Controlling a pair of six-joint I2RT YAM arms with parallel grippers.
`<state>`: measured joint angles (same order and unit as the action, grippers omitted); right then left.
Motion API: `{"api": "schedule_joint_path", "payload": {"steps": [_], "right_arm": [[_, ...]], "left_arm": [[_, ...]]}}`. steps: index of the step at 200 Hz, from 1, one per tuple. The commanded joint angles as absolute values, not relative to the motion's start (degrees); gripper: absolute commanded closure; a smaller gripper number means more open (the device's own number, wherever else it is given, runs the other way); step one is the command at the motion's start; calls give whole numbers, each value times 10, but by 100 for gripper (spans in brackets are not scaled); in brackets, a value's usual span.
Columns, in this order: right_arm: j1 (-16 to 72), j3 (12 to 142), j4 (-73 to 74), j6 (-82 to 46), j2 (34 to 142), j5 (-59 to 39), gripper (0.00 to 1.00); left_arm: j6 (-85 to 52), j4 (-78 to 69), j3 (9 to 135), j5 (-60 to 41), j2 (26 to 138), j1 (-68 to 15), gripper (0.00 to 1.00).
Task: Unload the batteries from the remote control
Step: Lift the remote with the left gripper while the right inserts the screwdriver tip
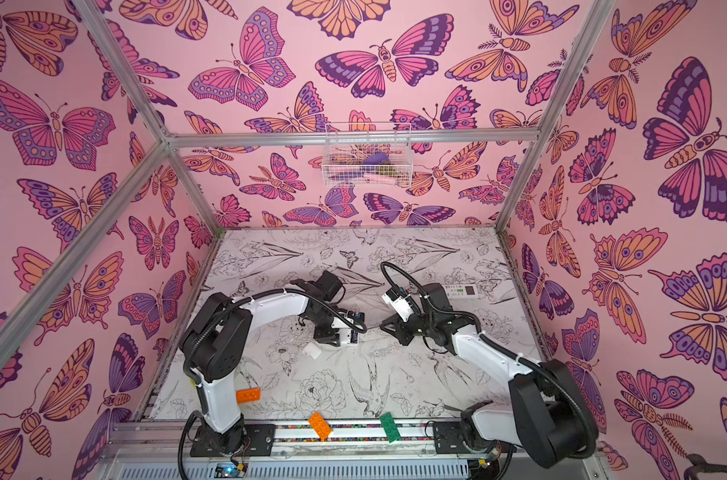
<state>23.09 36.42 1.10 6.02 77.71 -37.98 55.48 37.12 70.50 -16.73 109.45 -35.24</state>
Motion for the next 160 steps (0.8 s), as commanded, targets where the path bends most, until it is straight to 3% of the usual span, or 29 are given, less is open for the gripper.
{"api": "schedule_joint_path", "payload": {"steps": [1, 71, 160], "right_arm": [[235, 388, 91, 36, 820, -421, 100], [238, 414, 130, 15, 914, -464, 100], [254, 426, 97, 41, 941, -455, 100]], "left_arm": [[574, 378, 697, -173, 1106, -364, 47], [572, 367, 685, -161, 1103, -370, 45], [570, 362, 687, -158, 1113, -375, 45]]}}
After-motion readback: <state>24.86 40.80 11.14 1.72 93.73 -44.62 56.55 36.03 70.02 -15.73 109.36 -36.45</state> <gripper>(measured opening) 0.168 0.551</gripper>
